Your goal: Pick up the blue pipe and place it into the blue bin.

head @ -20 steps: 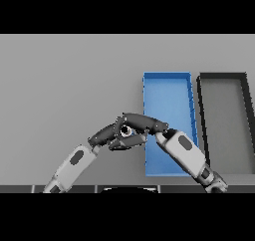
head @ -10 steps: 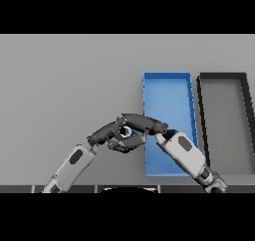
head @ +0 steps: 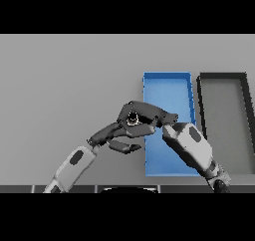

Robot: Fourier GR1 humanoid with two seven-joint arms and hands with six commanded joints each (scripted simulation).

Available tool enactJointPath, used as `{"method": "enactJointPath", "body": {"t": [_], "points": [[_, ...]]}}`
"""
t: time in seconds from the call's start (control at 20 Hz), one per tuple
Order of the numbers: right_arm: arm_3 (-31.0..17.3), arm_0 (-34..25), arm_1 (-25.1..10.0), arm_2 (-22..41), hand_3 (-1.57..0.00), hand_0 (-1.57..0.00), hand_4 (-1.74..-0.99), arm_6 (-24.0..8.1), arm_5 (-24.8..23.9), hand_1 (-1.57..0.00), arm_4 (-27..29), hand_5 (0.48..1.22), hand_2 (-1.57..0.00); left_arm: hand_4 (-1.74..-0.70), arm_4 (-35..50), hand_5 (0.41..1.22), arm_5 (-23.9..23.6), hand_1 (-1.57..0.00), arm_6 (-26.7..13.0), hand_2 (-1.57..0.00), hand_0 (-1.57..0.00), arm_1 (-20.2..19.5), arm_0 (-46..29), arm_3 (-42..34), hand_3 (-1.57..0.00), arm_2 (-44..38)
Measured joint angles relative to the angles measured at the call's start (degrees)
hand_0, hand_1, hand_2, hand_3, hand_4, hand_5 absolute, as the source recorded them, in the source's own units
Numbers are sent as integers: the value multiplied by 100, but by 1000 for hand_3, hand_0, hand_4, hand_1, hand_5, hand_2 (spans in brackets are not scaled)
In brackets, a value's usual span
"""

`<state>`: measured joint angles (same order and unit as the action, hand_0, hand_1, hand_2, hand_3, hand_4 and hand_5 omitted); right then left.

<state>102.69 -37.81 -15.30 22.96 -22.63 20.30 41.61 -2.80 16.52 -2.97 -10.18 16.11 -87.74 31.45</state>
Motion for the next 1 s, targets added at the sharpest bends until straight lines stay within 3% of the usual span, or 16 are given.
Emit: {"method": "enactJointPath", "body": {"t": [0.1, 0.25, 0.35, 0.55, 0.75, 0.9, 1.0], "points": [[-27, -411, -95, -234, -1571, -1571, -1689, -312, -424, -1571, 574, 1171, -1571, -920, -15, 503, 4, -1, -60, -1, -1, 17, -3, 16, -1, 24], [-83, -1156, -356, -716, -1571, -1571, -1714, -357, -767, -1571, 1313, 1134, -1571, -915, -53, 503, -41, 0, -170, 0, 0, 71, -63, -51, 0, 94], [-394, -1652, -598, -1060, -1571, -1571, -1724, -146, -841, -1571, 1237, 1117, -1571, -908, -29, 502, 14, 0, 55, 0, 0, -103, -95, -85, 0, 16], [-1193, -2265, -898, -1538, -1571, -1571, -1734, -74, -1218, -1571, 793, 1127, -1571, -907, -10, 491, 23, 1, -10, 1, 1, -100, -137, -194, 1, 47], [-2253, -2192, -1177, -1867, -1571, -1571, -1738, -199, -1204, -1571, 182, 1129, -1571, -910, 122, 487, 53, 1, -121, 1, 1, -134, -116, -258, 1, -48], [-2585, -1667, -1159, -2004, -1571, -1571, -1740, -322, -1297, -1571, -78, 1117, -1571, -898, 136, 489, 45, 1, -187, 1, 1, -118, -188, -296, 1, -26], [-2512, -1208, -1150, -2024, -1571, -1571, -1740, -491, -1353, -1571, -191, 1122, -1571, -894, 49, 483, 8, 1, -193, 1, 1, -75, -97, -220, 1, -9]]}}
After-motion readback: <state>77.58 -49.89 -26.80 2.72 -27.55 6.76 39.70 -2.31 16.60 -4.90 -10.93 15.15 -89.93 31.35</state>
